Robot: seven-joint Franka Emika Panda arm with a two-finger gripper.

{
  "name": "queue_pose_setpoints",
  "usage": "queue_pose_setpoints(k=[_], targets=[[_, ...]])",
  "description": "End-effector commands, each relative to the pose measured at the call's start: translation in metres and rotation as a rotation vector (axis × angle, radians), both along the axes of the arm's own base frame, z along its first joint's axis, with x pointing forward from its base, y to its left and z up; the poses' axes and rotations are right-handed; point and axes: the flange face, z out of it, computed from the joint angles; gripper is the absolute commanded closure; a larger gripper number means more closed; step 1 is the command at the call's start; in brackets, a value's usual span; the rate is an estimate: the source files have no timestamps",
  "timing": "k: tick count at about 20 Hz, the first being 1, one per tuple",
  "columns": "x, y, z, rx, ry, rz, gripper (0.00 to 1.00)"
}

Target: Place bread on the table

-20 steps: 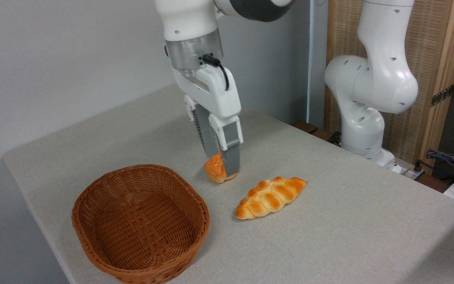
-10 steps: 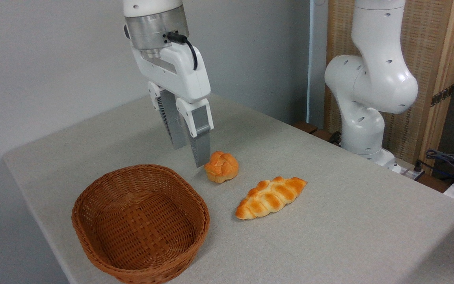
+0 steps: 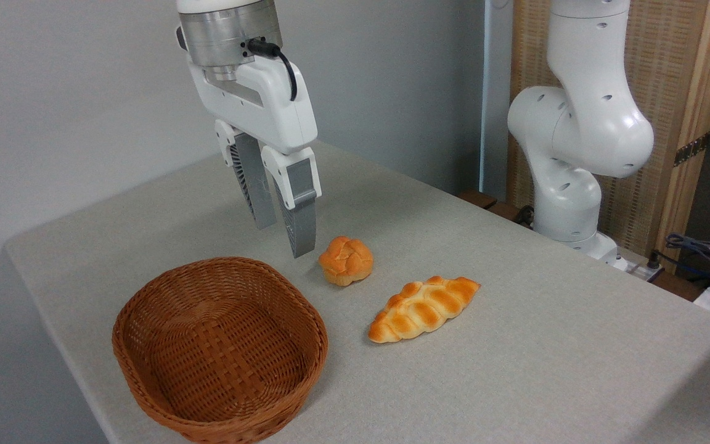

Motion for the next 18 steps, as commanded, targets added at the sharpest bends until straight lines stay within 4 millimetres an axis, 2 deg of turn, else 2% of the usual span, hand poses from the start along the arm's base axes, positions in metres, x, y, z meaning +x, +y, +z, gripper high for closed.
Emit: queue_pose_setpoints(k=[1,4,7,18], targets=[[0.0005,0.0012,0.0042,-0.015,0.016,0.015,0.00],[0.0005,0.0009,0.0042,-0.018,0.016,0.023,0.00],[0.0012,-0.0031,0.0049,-0.082,0.011,0.130,0.00],[0.0019,-0.0046,0.0057,-0.106,0.006,0.136,0.00]])
